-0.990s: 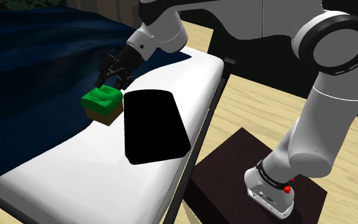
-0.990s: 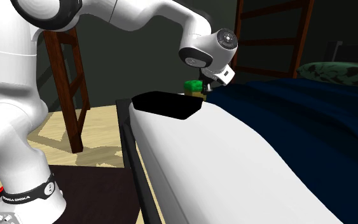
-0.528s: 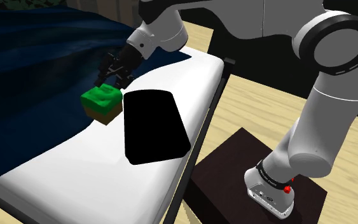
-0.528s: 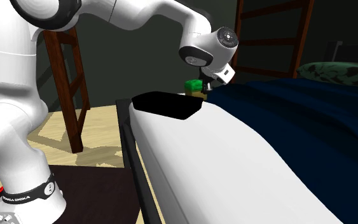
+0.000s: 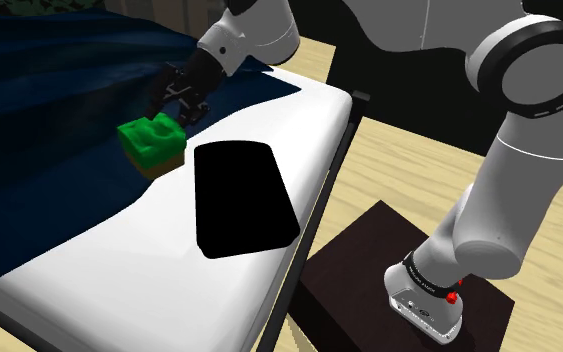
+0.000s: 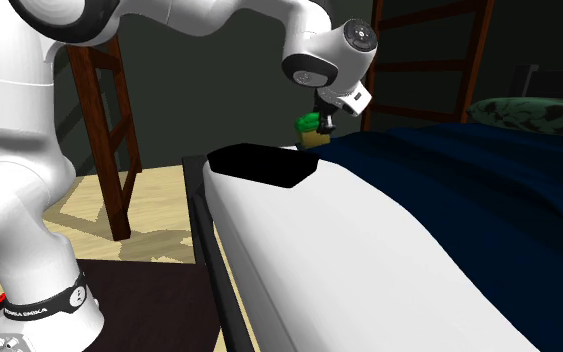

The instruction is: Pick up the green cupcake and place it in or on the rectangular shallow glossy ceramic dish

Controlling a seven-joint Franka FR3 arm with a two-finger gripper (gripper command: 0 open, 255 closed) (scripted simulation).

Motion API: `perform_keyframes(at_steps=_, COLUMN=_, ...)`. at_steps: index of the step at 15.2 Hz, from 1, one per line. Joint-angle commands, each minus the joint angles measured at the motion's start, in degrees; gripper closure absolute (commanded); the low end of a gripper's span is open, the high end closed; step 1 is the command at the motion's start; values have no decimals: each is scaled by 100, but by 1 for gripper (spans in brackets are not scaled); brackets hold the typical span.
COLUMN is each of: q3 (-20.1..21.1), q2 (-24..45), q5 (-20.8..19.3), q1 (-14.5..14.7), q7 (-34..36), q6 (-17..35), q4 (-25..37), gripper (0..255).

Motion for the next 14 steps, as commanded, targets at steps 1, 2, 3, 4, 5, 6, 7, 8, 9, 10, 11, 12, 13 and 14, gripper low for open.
perform_keyframes(at_steps=1, q3=-6, q2=-44, q5=-39, q1=-5, q7=115, q6=-85, q4=95, gripper=255)
perform_keyframes(at_steps=2, q3=-9, q2=-59, q5=-58, q1=-6, q7=168, q6=-124, q4=143, gripper=255)
perform_keyframes(at_steps=3, q3=-12, q2=-73, q5=-76, q1=-8, q7=221, q6=-163, q4=191, gripper=255)
perform_keyframes(at_steps=4, q3=-15, q2=-86, q5=-94, q1=-9, q7=275, q6=-202, q4=241, gripper=255)
perform_keyframes(at_steps=5, q3=-17, q2=-98, q5=-112, q1=-11, q7=328, q6=-241, q4=293, gripper=255)
perform_keyframes(at_steps=6, q3=-20, q2=-108, q5=-130, q1=-13, q7=382, q6=-281, q4=346, gripper=255)
perform_keyframes(at_steps=7, q3=-23, q2=-118, q5=-148, q1=-14, q7=436, q6=-321, q4=400, gripper=255)
perform_keyframes(at_steps=8, q3=-25, q2=-127, q5=-166, q1=-15, q7=489, q6=-361, q4=456, gripper=255)
perform_keyframes(at_steps=9, q3=-28, q2=-134, q5=-184, q1=-17, q7=543, q6=-402, q4=513, gripper=255)
perform_keyframes(at_steps=10, q3=-30, q2=-140, q5=-201, q1=-18, q7=597, q6=-443, q4=572, gripper=255)
perform_keyframes(at_steps=11, q3=-31, q2=-143, q5=-205, q1=-19, q7=608, q6=-451, q4=584, gripper=255)
perform_keyframes(at_steps=12, q3=-45, q2=-385, q5=-143, q1=-67, q7=535, q6=-480, q4=304, gripper=255)
perform_keyframes(at_steps=13, q3=-63, q2=-624, q5=-87, q1=-113, q7=467, q6=-516, q4=37, gripper=255)
perform_keyframes(at_steps=14, q3=-84, q2=-859, q5=-35, q1=-156, q7=405, q6=-559, q4=-220, gripper=255)
